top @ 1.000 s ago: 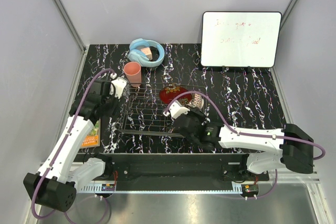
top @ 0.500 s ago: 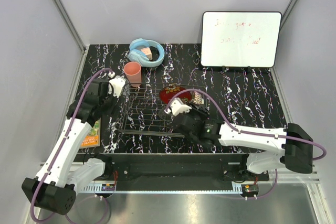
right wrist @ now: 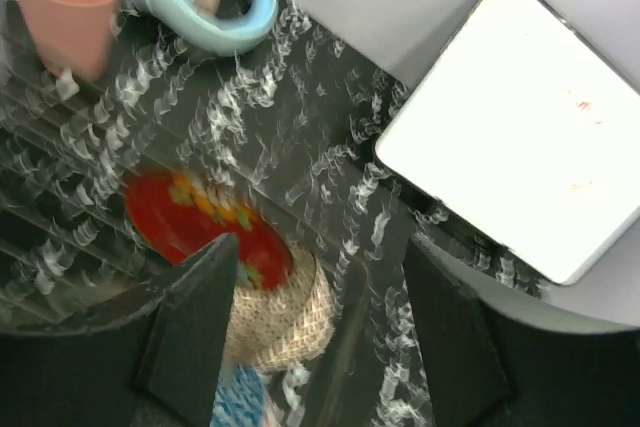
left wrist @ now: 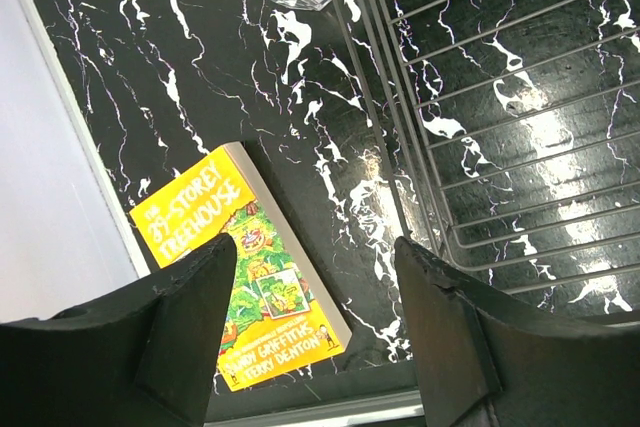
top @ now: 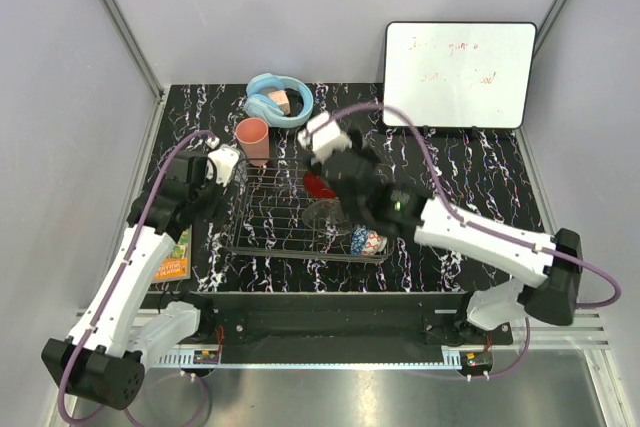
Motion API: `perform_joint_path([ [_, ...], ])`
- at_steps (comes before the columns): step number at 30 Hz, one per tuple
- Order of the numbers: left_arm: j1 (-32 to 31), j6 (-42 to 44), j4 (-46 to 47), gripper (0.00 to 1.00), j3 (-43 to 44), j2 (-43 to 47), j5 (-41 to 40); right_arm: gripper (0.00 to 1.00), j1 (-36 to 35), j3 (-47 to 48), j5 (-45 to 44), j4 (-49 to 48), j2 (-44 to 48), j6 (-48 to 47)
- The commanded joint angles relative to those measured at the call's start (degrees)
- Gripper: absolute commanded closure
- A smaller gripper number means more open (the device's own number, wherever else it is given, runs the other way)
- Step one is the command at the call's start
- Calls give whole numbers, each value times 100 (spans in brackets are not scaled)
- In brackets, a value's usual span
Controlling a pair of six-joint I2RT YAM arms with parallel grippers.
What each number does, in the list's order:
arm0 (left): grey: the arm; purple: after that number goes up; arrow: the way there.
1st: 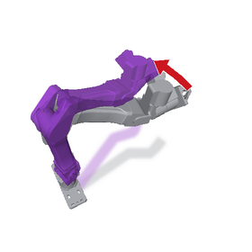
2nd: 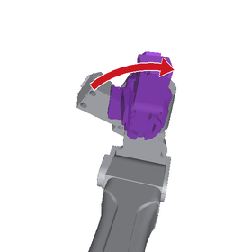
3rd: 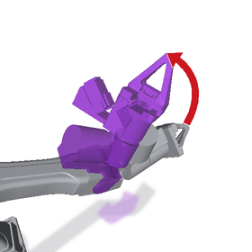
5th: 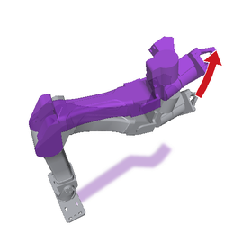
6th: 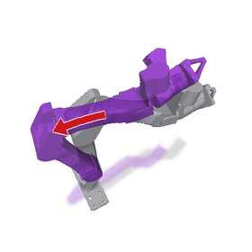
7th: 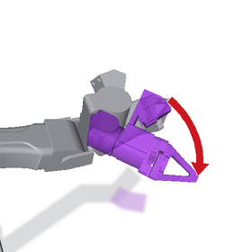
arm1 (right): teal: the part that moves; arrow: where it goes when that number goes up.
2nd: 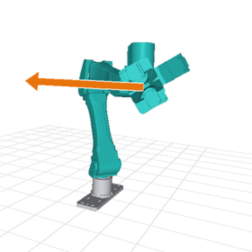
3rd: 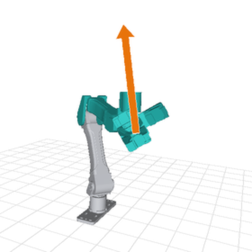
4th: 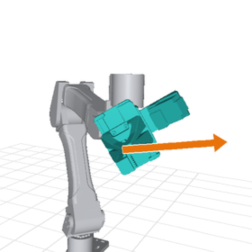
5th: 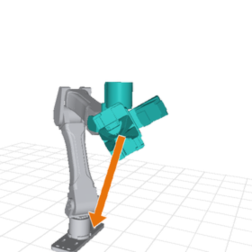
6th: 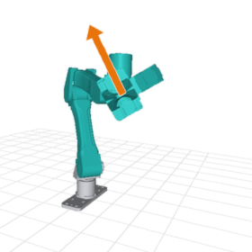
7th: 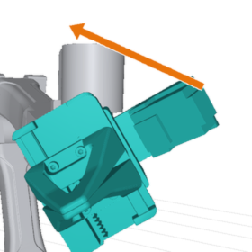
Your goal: Load the mixed dishes into the dish rack
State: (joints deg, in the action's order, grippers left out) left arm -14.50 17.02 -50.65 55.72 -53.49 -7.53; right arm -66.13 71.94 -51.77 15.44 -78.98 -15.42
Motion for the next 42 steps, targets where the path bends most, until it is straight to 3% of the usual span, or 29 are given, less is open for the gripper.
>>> perform_joint_path([
  [1,35,12,616,32,-184,-196,6,26,1264,1627,1491,-19,-686,1343],
  [3,35,117,880,32,-448,-310,-169,26,1645,2451,2152,318,-1030,1759],
  [9,35,258,1330,32,-598,-943,-117,27,1867,3458,2303,758,-2042,1674],
  [18,26,48,1296,35,-282,-1822,541,27,2094,2510,2232,645,-1604,1937],
  [27,-281,-102,865,38,-62,-1954,1455,27,2420,1885,2312,460,-1243,2104],
  [42,-1010,-120,566,40,114,-2104,1861,27,2570,1437,2215,337,-1005,2140],
])
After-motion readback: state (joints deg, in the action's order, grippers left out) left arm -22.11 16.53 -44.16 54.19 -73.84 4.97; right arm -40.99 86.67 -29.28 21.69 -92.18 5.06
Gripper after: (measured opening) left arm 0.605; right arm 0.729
